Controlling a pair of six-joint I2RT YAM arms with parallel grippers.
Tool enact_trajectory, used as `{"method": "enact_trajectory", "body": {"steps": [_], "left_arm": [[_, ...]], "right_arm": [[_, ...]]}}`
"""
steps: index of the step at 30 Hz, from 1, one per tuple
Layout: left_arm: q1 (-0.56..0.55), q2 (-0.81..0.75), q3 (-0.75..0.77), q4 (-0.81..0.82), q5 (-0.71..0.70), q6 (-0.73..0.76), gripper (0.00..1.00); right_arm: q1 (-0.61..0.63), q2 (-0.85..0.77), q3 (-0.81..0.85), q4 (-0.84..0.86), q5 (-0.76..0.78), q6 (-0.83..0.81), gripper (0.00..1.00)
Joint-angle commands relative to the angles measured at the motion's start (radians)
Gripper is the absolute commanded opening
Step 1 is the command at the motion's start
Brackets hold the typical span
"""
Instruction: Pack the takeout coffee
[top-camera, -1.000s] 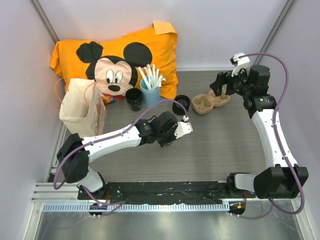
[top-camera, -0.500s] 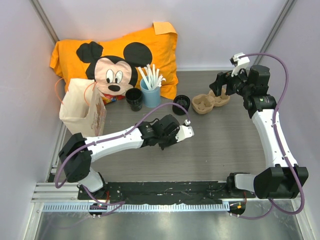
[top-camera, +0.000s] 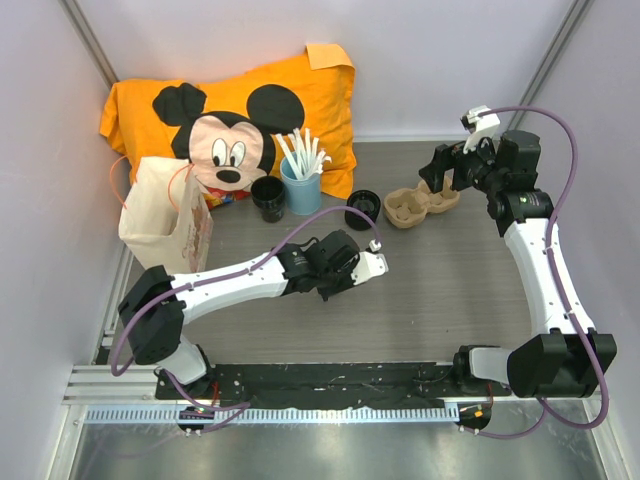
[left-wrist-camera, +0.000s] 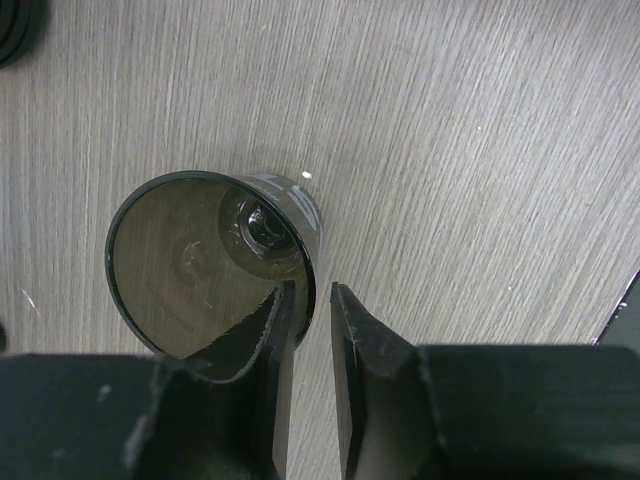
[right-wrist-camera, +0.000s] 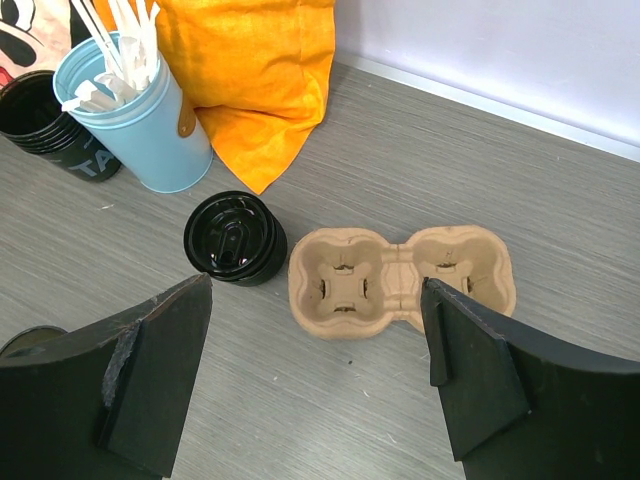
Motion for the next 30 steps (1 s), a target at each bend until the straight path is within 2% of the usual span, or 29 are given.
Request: {"method": "enact_trajectory", "body": {"steps": [1, 3, 10, 19, 21, 22, 23, 26, 27, 28, 29, 30], "left_arm": [[-0.004, -0.011, 0.004, 0.023, 0.01, -0.002, 0.27], [-0.004, -0.017, 0.009, 0.02, 0.007, 0.0, 0.3], [-0.002, -0.051, 0.023, 0.005, -0.009, 0.015, 0.47], [0.057, -0.14, 0.129, -0.047, -0.003, 0.032, 0.6], [0.09, -0.167, 0.162, -0.066, 0.001, 0.029, 0.65], [0.103, -0.177, 0.17, -0.07, 0.006, 0.02, 0.74], [0.137, -0.186, 0.187, -0.078, 0.009, 0.014, 0.76], [0.22, -0.213, 0.207, -0.086, 0.05, -0.02, 0.86], [0.244, -0.221, 0.21, -0.087, 0.062, -0.028, 0.87], [0.295, -0.232, 0.209, -0.083, 0.072, -0.04, 0.94], [0.318, -0.238, 0.207, -0.074, 0.078, -0.064, 0.95], [0.34, -0.244, 0.199, -0.069, 0.082, -0.075, 1.0]], "right_arm": [[-0.005, -0.036, -0.002, 0.049, -0.018, 0.008, 0.9], [-0.005, -0.035, -0.002, 0.048, -0.024, 0.008, 0.9], [-0.005, -0.018, -0.002, 0.034, -0.05, -0.005, 0.9], [0.0, 0.05, 0.02, 0.045, -0.076, 0.034, 0.9], [0.012, 0.079, 0.029, 0.04, -0.069, 0.038, 0.9], [0.017, 0.09, 0.044, 0.037, -0.067, 0.035, 0.89], [0.02, 0.117, 0.054, 0.031, -0.052, 0.034, 0.89], [0.11, 0.162, 0.1, -0.009, 0.022, -0.015, 0.88], [0.136, 0.185, 0.109, -0.024, 0.052, -0.034, 0.88], [0.184, 0.197, 0.121, -0.027, 0.071, -0.061, 0.88], [0.202, 0.208, 0.127, -0.03, 0.094, -0.065, 0.88], [0.216, 0.235, 0.135, -0.033, 0.102, -0.065, 0.88]]}}
